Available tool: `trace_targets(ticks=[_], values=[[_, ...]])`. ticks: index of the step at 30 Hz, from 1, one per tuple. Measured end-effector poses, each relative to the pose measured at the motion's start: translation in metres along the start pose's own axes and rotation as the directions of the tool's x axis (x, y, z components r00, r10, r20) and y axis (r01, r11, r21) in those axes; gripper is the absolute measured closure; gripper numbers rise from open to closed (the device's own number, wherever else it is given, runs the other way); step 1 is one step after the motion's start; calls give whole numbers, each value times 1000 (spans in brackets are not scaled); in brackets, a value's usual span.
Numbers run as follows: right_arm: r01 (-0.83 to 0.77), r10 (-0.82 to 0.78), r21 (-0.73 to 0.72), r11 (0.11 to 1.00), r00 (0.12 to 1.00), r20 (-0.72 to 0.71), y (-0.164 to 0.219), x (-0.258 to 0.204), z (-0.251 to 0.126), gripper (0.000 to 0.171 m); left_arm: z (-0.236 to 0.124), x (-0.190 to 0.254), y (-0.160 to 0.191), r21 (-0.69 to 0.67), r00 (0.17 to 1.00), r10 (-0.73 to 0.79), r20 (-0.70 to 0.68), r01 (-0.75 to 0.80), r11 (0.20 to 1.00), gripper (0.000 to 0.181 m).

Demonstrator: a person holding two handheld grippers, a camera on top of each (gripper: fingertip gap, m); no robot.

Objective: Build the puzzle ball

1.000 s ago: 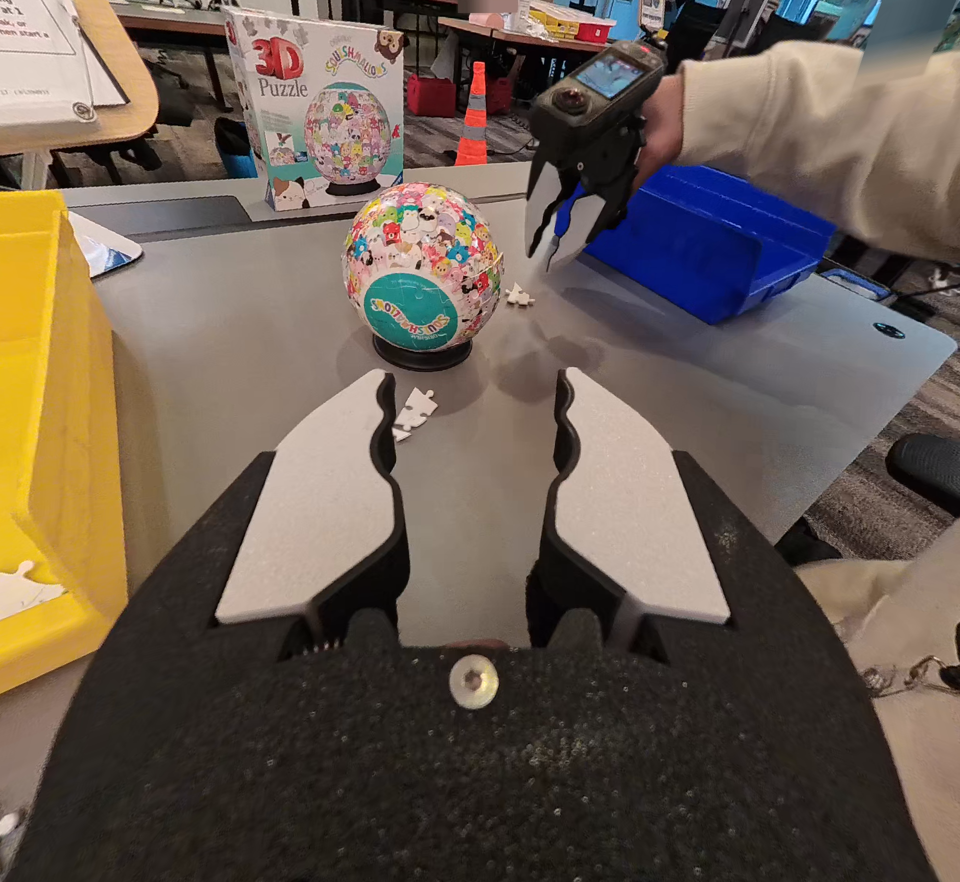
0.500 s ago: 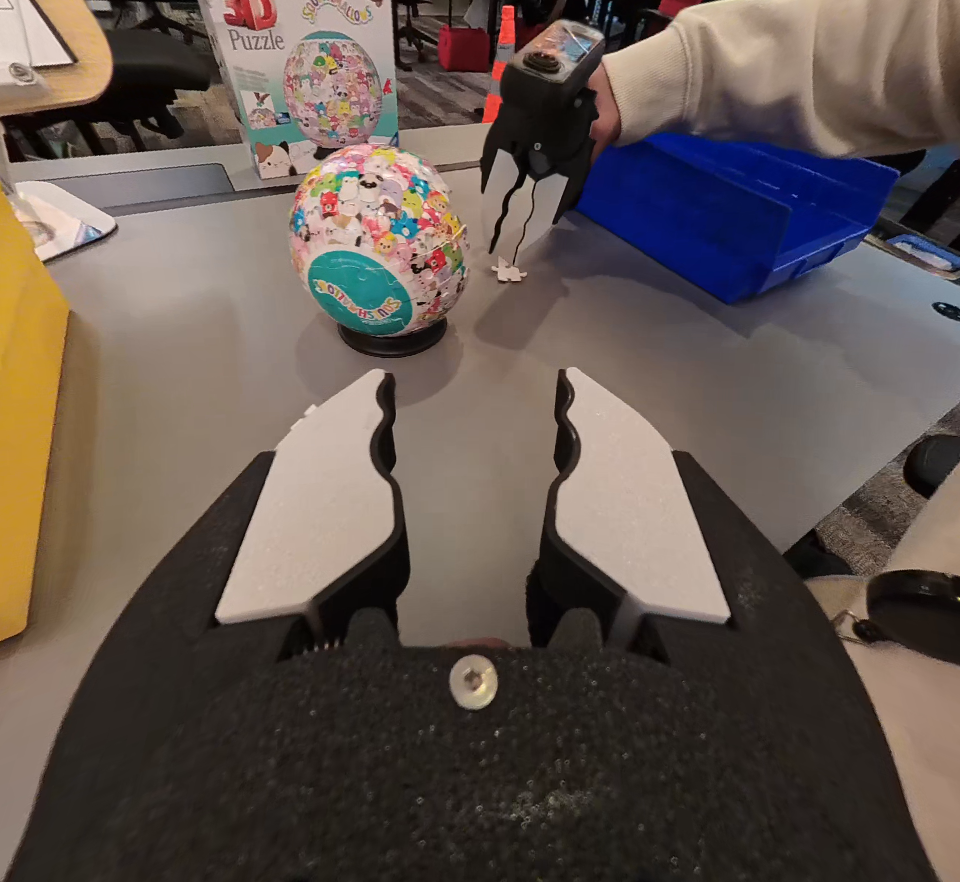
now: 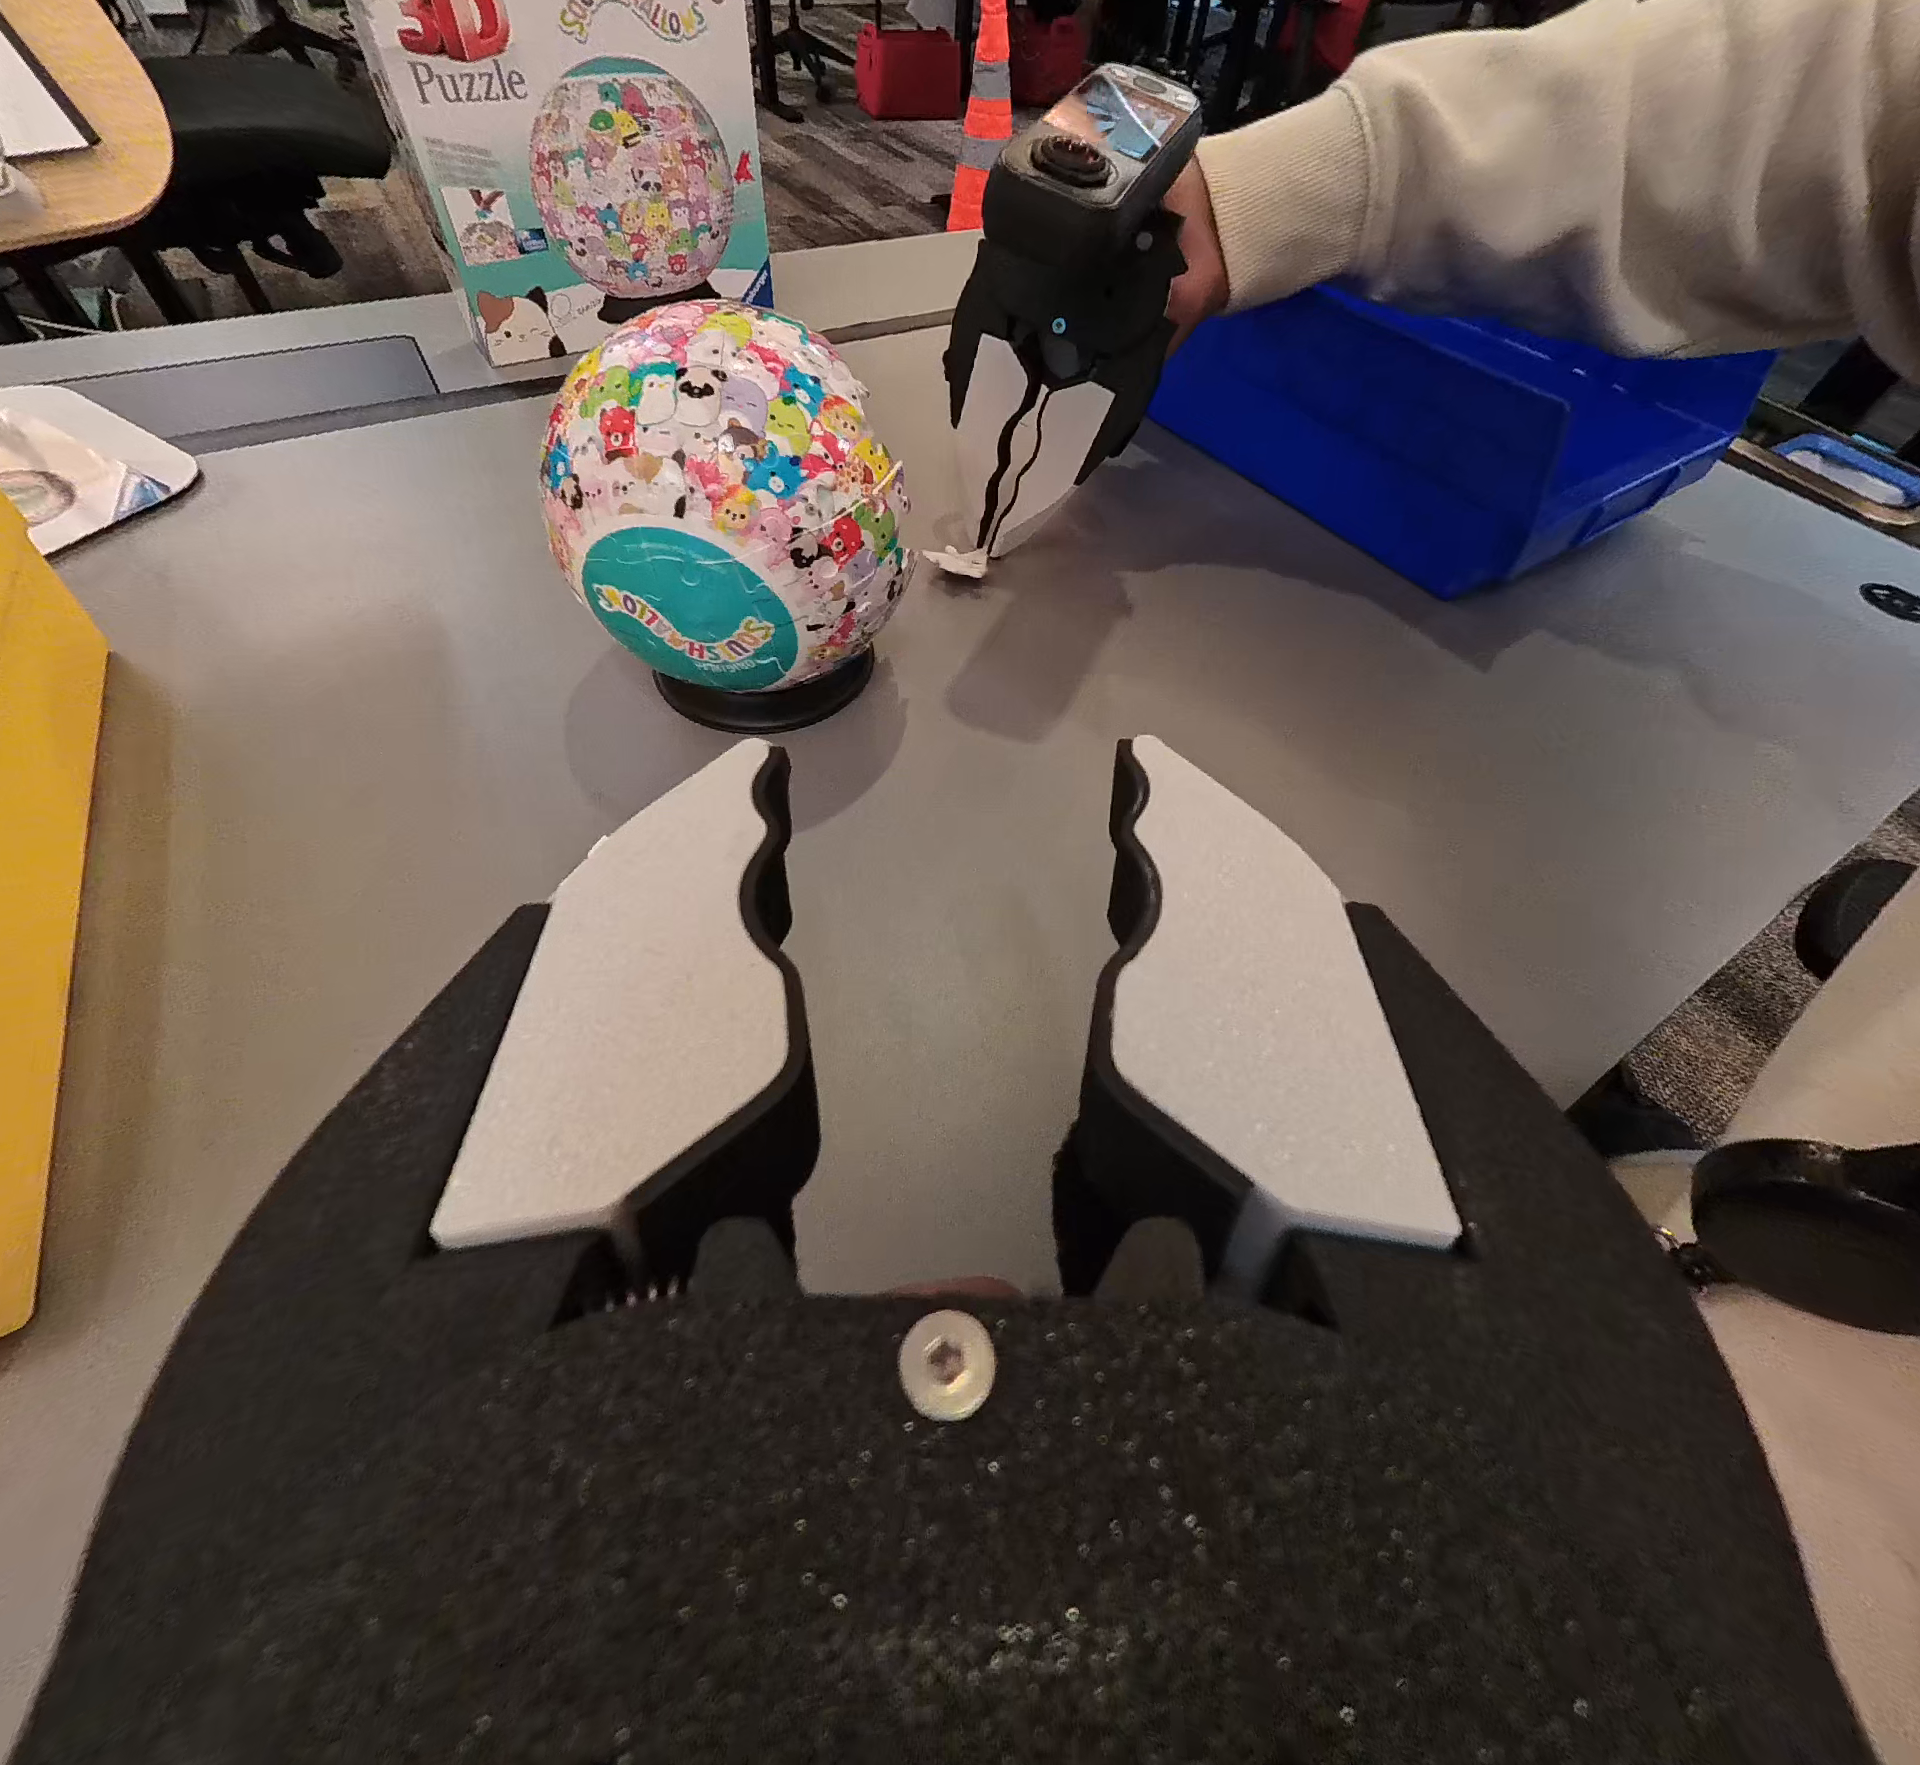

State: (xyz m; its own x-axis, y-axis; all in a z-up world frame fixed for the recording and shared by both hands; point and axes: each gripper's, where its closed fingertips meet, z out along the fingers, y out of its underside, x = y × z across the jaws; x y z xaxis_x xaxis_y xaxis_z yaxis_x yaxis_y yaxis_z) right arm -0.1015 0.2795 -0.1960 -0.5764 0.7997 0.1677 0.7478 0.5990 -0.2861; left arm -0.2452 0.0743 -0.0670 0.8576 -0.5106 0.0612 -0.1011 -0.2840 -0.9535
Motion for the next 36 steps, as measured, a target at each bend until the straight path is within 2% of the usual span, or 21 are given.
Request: trace_targets(ticks=[11,13,15,16,19,21,24,26,29,30,32,34,36], values=[[-35,36,19,999,999,-7,-1,15,-12,171,-3,2,1,-6,1000,7,2,-7,1000,123],[-96,96,0,995,995,-20,0,18,-12,171,-2,2,-1,-4,1000,10,5,-10,1000,123],[-252,252,-3,968,967,-35,-6,22,-12,149,-1,4,-4,1,1000,6,3,-6,1000,123],[-340,339,-11,940,939,-52,-8,23,-12,136,-1,5,-5,6,1000,4,-1,-4,1000,123],[-591,592,26,806,806,-23,-27,14,-20,137,0,6,-4,11,1000,7,-4,-7,1000,123],[-704,709,80,705,702,-66,-39,9,-30,140,0,4,-1,6,1000,16,-4,-16,1000,122],[-804,815,140,578,559,-154,-48,-2,-32,138,-3,-1,1,14,1000,22,-3,-22,1000,123],[-836,843,188,515,455,-285,-42,3,-28,137,-5,-5,1,31,1000,7,-13,-7,999,123],[-864,894,322,386,266,-360,-32,7,-12,142,-7,-13,1,47,1000,-3,-24,4,999,123],[-854,898,374,362,212,-385,-28,9,-6,142,-8,-17,2,50,1000,-6,-25,7,999,123],[-839,899,422,343,162,-407,-23,9,4,144,-11,-23,1,52,999,-13,-36,15,999,123],[-810,867,435,394,171,-468,-19,11,2,149,-16,-29,-1,55,999,-2,-35,4,999,123],[-786,832,414,459,216,-511,-18,13,3,151,-20,-37,0,48,1000,12,-20,-11,999,123]])
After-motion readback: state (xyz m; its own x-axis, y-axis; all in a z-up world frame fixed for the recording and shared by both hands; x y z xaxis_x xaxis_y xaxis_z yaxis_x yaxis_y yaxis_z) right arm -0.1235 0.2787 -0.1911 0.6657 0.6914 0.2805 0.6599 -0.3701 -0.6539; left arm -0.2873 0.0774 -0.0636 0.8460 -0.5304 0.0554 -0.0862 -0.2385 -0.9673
